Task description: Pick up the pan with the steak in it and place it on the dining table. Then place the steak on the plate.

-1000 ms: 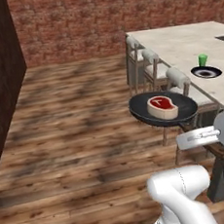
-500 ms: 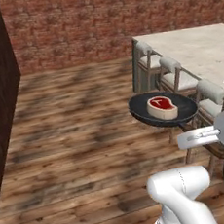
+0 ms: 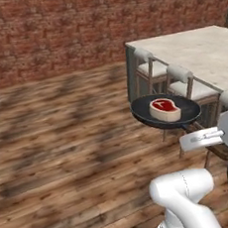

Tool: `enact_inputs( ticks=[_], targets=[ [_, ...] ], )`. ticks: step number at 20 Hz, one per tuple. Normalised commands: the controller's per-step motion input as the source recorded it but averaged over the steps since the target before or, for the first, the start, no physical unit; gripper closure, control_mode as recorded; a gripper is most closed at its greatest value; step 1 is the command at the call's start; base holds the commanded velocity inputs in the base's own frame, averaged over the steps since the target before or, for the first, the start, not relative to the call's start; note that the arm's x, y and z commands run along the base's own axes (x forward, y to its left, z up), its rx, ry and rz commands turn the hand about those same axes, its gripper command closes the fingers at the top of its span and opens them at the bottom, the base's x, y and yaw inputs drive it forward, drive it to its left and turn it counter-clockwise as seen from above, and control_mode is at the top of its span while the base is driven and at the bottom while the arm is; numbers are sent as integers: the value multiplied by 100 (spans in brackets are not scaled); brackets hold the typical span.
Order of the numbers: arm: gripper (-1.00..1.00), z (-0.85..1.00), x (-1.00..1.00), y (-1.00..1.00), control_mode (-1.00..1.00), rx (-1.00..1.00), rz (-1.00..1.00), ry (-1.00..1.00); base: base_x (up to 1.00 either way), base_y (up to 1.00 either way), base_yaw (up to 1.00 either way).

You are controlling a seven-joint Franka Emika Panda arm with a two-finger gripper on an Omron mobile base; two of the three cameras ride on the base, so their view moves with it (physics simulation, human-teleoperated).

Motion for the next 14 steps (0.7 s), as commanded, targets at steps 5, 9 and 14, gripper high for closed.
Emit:
enact_inputs(
  ticks=[5,9,14],
  targets=[
    [100,0,0,0,100,0,0,0,7,13,-49],
    [100,0,0,0,100,0,0,0,0,7,-50],
    [100,0,0,0,100,0,0,0,0,7,-50]
  ],
)
